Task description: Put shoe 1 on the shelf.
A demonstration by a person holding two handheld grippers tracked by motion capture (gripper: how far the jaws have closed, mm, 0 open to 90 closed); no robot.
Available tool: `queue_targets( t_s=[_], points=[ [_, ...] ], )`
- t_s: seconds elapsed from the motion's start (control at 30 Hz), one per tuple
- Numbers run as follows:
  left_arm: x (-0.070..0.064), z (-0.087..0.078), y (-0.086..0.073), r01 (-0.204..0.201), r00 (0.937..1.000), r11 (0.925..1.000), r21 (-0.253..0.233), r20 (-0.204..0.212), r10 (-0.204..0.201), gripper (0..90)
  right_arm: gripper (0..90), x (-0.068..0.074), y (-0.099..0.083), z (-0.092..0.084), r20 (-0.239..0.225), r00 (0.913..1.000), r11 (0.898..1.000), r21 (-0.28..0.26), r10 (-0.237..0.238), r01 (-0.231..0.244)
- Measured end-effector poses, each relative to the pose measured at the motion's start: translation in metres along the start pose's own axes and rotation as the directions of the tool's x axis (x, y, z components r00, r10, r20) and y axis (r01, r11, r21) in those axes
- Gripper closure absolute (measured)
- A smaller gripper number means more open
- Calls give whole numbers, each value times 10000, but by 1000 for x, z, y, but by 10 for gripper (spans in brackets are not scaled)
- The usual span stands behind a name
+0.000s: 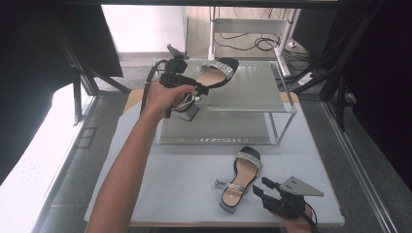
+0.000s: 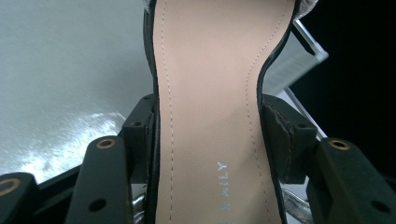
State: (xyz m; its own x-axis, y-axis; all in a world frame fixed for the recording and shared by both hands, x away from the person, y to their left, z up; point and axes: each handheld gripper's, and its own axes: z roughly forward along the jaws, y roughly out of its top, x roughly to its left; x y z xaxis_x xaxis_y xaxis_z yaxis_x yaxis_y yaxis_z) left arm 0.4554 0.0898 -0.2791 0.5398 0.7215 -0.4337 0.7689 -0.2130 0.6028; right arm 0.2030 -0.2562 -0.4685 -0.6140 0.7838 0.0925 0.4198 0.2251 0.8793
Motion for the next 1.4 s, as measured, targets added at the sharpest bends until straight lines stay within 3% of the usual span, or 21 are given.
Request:
queue_targets(
  t_s=[0.3, 0.33, 0.4, 0.57, 0.77, 0.97, 1.07, 1.1, 1.13, 1.23, 1.27, 1.4],
  points=[
    [6, 5, 21, 429, 9987, 9989, -207, -258, -434, 437, 526, 0, 0, -1, -33, 9999, 9999, -9, 108, -108],
    [9, 7, 25, 663, 9975, 9972, -335, -211, -670, 437, 526, -1, 0, -1, -44, 9999, 9999, -7, 119, -119],
    [10, 8, 26, 752, 9968, 9965, -374, -236, -761, 437, 526, -1, -1, -1, -52, 9999, 9999, -11, 122, -122],
    [21, 18, 33, 1283, 9892, 9895, -665, -619, -1325, 437, 525, -2, -2, 0, -83, 9998, 9998, 53, 183, -183],
    [31, 24, 38, 1651, 9810, 9840, -670, -923, -1709, 437, 525, -1, -4, 3, -113, 9998, 9997, 140, 182, -180],
    [41, 37, 43, 2065, 9657, 9760, -689, -1460, -2146, 437, 524, -2, -4, 4, -123, 9997, 9996, 172, 234, -232],
    [42, 46, 44, 2104, 9567, 9758, -593, -1928, -2180, 437, 524, -3, -5, 5, -135, 9995, 9994, 200, 277, -274],
    [42, 46, 44, 2104, 9567, 9758, -593, -1928, -2180, 437, 525, -3, -5, 5, -148, 9995, 9995, 205, 262, -259],
    [42, 52, 44, 2149, 9513, 9754, -499, -2152, -2206, 437, 526, -3, -5, 5, -168, 9995, 9995, 214, 256, -252],
    [42, 55, 44, 2210, 9466, 9743, -432, -2310, -2250, 436, 527, -1, -6, 5, -155, 9997, 9996, 186, 202, -199],
    [42, 57, 45, 2306, 9395, 9720, -447, -2499, -2344, 435, 527, 0, -6, 5, -113, 9999, 9998, 172, 87, -85],
    [43, 60, 46, 2633, 9226, 9638, -424, -2808, -2644, 434, 524, 2, -6, 7, -107, 9999, 9997, 248, 63, -60]
  ],
)
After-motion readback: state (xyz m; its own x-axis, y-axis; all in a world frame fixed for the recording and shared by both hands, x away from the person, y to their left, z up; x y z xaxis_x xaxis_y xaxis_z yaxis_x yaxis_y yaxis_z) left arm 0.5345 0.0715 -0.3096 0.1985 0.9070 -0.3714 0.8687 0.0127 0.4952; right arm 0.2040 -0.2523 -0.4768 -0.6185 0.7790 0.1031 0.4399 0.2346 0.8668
